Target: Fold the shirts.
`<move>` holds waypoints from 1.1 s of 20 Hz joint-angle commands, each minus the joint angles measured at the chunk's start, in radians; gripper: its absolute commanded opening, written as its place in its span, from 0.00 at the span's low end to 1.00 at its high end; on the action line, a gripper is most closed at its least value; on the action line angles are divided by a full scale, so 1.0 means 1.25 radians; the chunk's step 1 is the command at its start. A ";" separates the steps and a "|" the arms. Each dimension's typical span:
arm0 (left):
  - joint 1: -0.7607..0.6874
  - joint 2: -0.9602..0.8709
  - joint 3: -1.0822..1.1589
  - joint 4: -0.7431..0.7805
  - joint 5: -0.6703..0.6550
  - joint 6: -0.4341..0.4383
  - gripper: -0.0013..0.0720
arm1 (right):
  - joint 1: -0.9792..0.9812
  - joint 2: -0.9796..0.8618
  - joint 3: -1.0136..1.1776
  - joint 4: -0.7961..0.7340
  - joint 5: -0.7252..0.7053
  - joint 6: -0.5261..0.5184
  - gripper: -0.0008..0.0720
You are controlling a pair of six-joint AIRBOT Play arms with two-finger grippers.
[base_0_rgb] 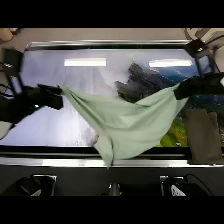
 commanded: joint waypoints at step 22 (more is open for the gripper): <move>-0.001 -0.056 -0.082 -0.031 -0.034 0.015 0.06 | 0.214 -0.163 -0.492 0.495 -0.253 0.135 0.84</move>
